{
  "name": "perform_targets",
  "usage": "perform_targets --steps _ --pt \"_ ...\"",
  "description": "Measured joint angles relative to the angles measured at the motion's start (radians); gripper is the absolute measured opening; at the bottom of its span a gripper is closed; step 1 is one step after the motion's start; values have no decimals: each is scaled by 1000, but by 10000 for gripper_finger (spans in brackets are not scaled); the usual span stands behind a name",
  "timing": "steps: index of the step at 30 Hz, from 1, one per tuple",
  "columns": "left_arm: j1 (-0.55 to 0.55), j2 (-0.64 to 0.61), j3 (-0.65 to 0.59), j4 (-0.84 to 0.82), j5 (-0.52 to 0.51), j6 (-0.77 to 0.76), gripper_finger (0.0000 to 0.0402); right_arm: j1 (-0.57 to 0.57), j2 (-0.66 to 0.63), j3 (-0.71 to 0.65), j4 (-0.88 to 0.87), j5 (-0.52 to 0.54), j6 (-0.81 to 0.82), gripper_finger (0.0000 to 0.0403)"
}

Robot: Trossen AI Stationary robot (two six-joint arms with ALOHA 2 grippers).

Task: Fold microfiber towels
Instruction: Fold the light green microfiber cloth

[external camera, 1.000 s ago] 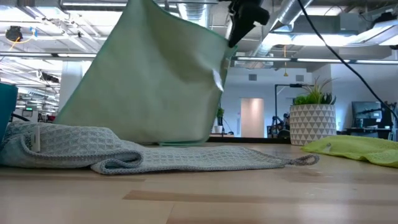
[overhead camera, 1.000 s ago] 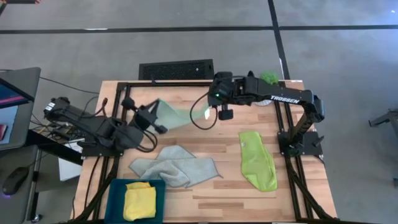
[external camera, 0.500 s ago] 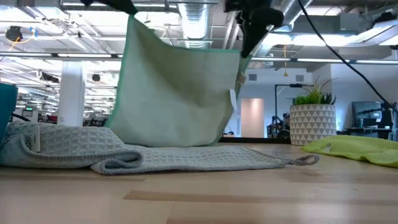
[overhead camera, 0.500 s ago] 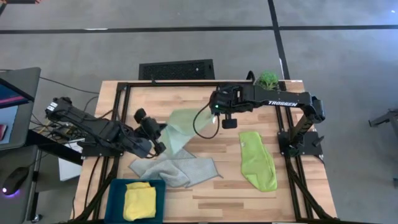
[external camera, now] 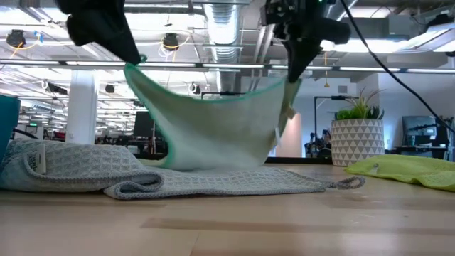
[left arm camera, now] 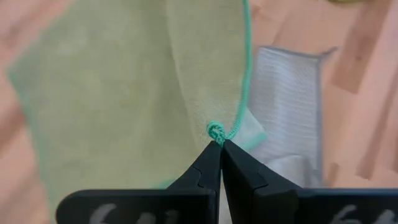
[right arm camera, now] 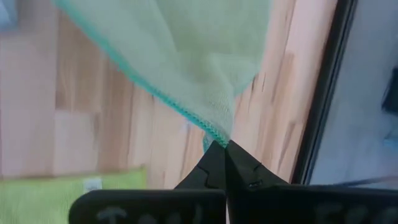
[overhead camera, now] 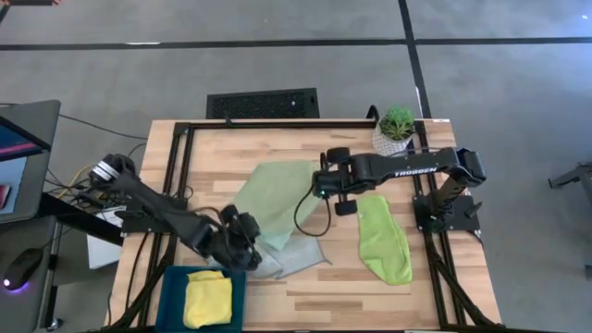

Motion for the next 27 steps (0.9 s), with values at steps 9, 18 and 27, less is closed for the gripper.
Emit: perform_targets --steps 9,18,27 --pt "-49 111 0 29 -24 -247 0 -38 5 -30 225 37 -122 8" --pt "-64 114 0 -167 -130 -571 0 -127 76 -30 443 46 -238 8" --pt "-51 114 -1 -403 -14 -827 0 -193 193 -29 728 46 -365 8"
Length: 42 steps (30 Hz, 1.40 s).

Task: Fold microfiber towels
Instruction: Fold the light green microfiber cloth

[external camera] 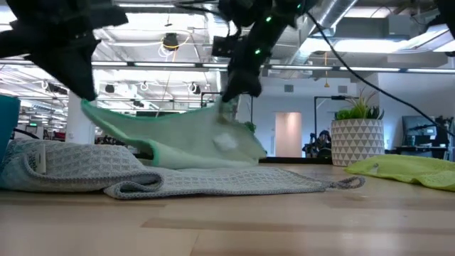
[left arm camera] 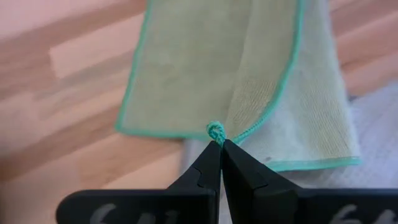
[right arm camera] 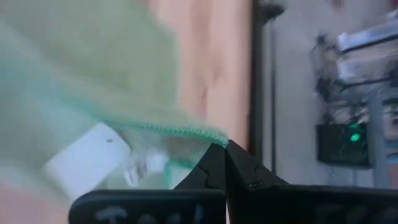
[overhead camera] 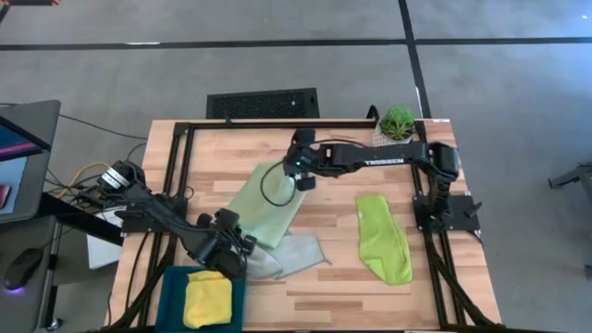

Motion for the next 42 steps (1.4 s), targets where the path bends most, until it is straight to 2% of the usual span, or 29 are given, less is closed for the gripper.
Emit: perform_targets --steps 8,12,21,25,30,36,42 --pt "44 0 -41 -45 91 -53 0 -43 98 1 195 0 -89 8" --pt "70 -1 -72 -46 97 -62 0 -58 112 2 252 0 -99 8" --pt "121 -1 -113 -42 114 -57 7 -83 113 0 269 0 -100 29" --pt "140 -1 -135 -42 121 -45 32 -89 113 0 269 0 -99 52" --pt "168 -1 -145 -43 121 -13 81 -87 113 0 288 -1 -104 88" --pt "194 -1 -145 -40 117 76 139 -82 113 0 292 7 -109 161" --pt "196 -1 -145 -40 117 79 170 -60 113 20 298 142 -133 231"
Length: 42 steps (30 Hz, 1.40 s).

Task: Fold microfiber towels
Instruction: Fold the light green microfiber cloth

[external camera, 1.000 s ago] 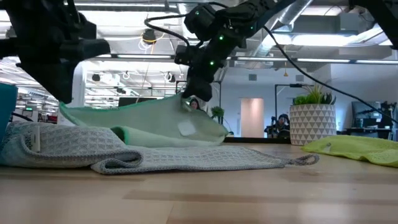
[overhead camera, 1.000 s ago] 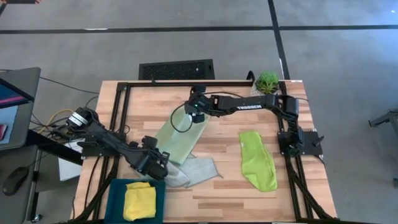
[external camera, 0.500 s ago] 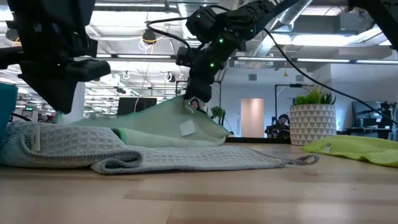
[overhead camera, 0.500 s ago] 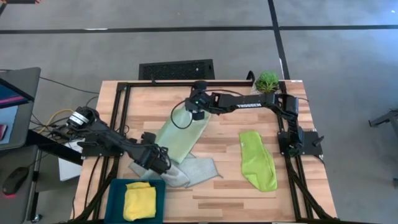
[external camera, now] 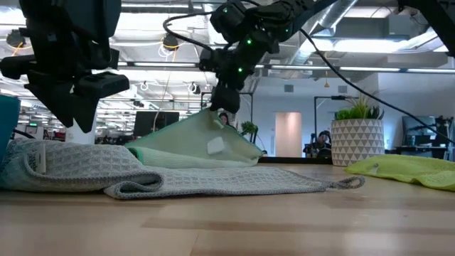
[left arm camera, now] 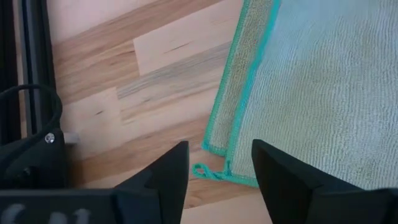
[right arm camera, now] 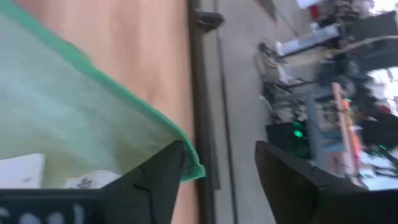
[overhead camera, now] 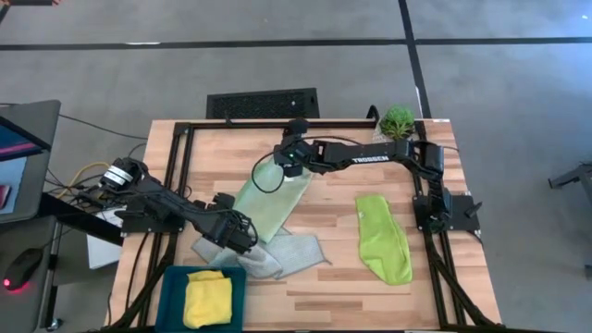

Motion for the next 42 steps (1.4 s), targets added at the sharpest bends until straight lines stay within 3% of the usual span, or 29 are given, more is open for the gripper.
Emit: perform_targets --steps 14,16,21,23,30,35,42 --pt "-29 0 0 0 -3 -15 168 -9 -2 66 -41 38 -19 249" --pt "-31 0 0 0 -3 -20 168 -16 -2 66 -95 -9 -19 249" --pt "-33 0 1 9 -3 -21 168 -25 -2 66 -202 -237 -18 249" --pt "-32 0 1 15 -3 -22 168 -27 -2 66 -206 -273 -18 249" --pt "-32 0 1 39 -3 -22 168 -27 -7 66 -183 -190 -12 249" --pt "-33 0 1 58 -2 -22 168 -25 -16 66 -350 -215 155 249" --pt "-33 0 1 119 -34 13 168 -49 -21 65 -588 -453 406 249"
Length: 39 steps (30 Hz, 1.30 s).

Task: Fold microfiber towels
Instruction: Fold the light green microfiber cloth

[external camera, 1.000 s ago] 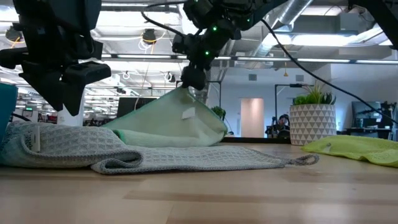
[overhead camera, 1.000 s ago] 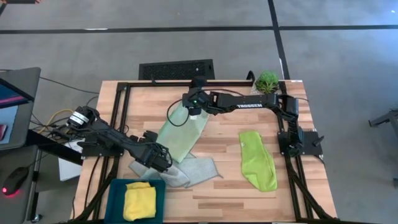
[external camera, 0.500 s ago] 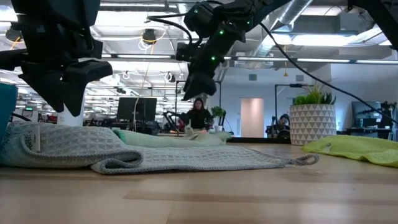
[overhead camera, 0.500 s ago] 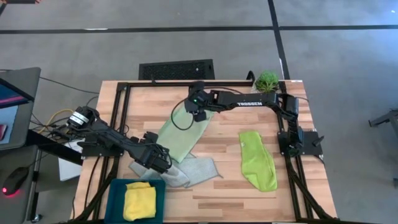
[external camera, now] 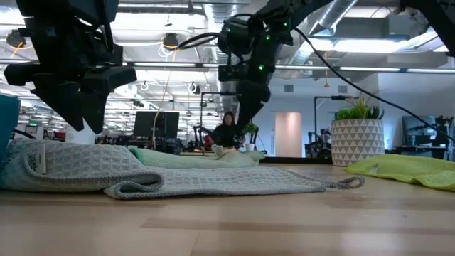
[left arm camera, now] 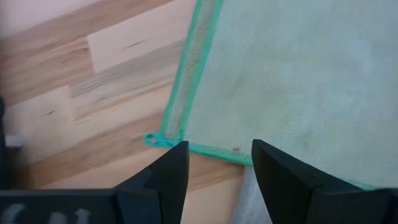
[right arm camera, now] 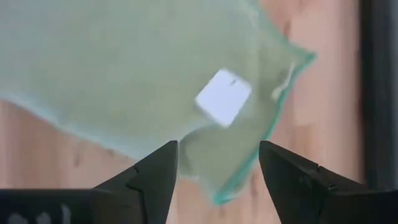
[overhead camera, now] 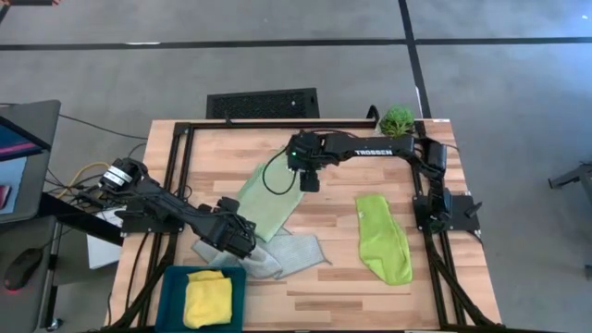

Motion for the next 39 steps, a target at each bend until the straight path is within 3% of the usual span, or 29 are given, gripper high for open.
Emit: perform_targets --steps 9,19,31,39 --pt "0 0 0 12 -20 2 168 -89 0 -3 -137 -20 126 249" --pt "0 0 0 12 -33 3 168 -166 9 -2 -123 -318 154 249" --pt "0 0 0 38 -34 3 168 -232 21 -4 -132 -322 206 249" --pt "0 0 0 43 -34 3 168 -241 21 -105 -86 -363 232 249"
